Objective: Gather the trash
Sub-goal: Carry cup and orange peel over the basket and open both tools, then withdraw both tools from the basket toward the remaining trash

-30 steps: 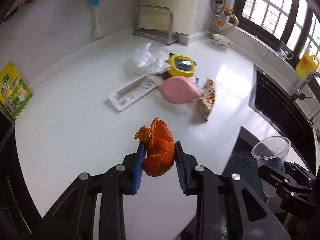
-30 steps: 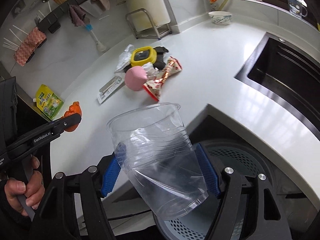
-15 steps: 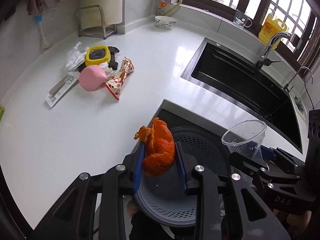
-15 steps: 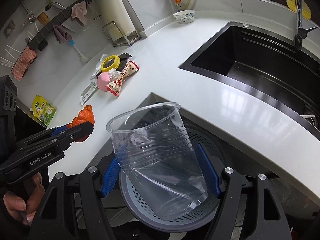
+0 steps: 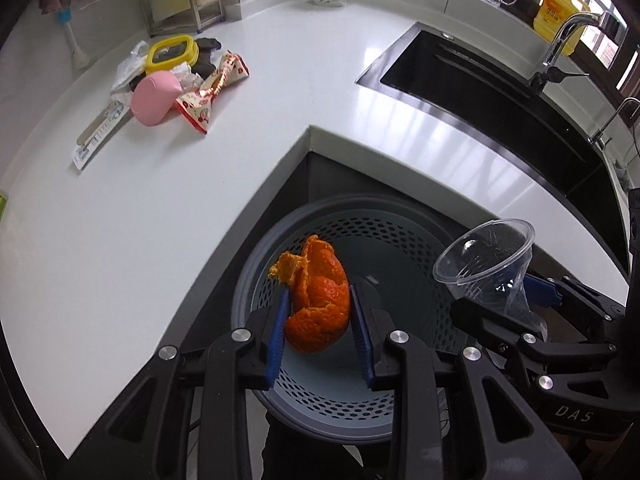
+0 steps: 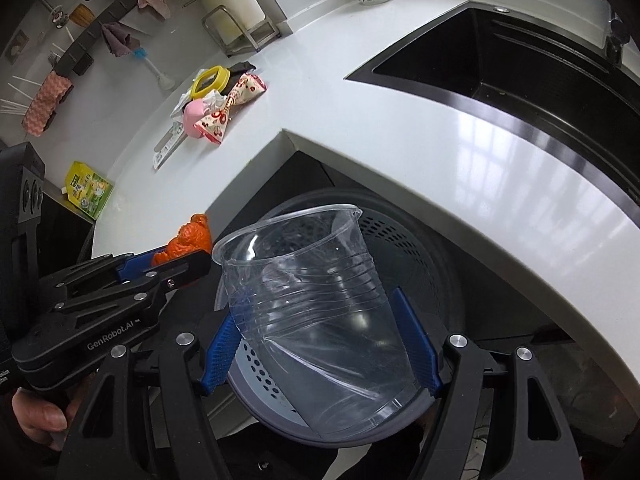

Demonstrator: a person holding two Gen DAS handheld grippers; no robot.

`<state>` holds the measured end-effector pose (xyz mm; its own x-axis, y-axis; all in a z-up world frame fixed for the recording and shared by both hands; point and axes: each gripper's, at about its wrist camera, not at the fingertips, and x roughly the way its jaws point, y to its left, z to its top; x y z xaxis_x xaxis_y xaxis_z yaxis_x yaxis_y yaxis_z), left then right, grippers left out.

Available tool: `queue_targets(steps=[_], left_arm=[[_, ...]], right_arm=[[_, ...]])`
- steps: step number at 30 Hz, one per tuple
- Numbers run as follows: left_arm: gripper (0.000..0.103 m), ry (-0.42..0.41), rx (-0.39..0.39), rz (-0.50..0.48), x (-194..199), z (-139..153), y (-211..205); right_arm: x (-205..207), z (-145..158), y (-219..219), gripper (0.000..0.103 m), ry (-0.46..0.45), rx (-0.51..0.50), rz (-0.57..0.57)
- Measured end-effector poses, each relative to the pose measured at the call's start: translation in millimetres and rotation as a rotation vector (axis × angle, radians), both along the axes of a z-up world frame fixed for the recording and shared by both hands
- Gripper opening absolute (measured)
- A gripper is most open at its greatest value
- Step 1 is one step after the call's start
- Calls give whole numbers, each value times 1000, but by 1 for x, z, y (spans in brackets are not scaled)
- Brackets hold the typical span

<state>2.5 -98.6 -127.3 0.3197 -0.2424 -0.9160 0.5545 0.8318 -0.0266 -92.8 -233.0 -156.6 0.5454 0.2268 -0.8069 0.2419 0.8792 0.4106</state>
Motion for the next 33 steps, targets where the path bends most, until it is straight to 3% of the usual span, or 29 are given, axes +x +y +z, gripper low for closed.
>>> queue_targets(steps=[8,10,12,13,31,33], left_arm=[[36,10,39,45,-6,-18,2],[41,9,41,61,-7,-18,5],[57,-4,40,79,-8,-15,8],[59,-14,38,89,-9,-13,9],[60,-29,27,175,-16,-2,21],[64,-26,24,184,-17,-2,23]], right_arm=[[4,-38,6,70,75,31,73],[5,-40,5,71,87,22,77],[5,-41,4,71,99,9,80],[6,-41,4,71,100,5,82],[2,-34,-3,72,109,-20,112],[2,-33,-4,72,113,-27,112]])
